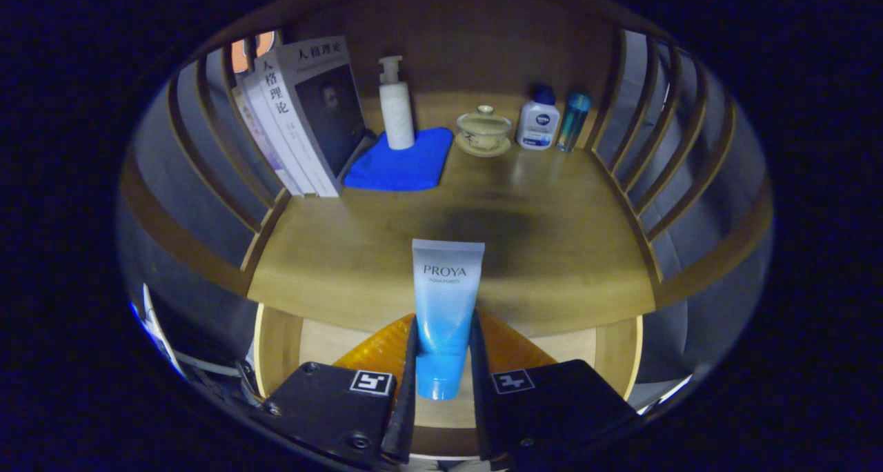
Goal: Pull open the drawer, take out the items inside it, and place them on the countertop above the cabinet.
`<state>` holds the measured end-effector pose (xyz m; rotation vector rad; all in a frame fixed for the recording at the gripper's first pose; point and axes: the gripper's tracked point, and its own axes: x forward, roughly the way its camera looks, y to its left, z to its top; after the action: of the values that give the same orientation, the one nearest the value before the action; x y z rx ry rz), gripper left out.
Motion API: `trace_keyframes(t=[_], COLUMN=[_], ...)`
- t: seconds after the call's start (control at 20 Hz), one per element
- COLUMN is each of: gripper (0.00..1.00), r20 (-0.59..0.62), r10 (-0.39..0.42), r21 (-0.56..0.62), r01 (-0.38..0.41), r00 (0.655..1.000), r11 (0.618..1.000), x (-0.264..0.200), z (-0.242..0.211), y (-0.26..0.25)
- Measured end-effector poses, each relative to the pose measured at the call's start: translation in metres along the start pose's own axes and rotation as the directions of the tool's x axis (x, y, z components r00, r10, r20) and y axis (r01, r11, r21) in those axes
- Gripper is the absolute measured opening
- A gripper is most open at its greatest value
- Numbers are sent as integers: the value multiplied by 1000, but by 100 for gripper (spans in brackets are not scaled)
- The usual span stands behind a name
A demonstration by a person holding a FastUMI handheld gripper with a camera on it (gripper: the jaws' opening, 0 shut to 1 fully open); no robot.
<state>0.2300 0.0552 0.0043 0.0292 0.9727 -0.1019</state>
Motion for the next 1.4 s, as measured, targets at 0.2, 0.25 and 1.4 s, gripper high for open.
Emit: trace_keyframes(t=[0.2,0.25,1.4], gripper=[39,39,71], r20=[4,-7,111], r10=[-34,-38,29], r21=[-10,-5,1], r01=[34,38,-30], r00=[999,999,993], r11=[999,999,1000], x=[26,32,-6], z=[17,18,-10], y=[2,4,30])
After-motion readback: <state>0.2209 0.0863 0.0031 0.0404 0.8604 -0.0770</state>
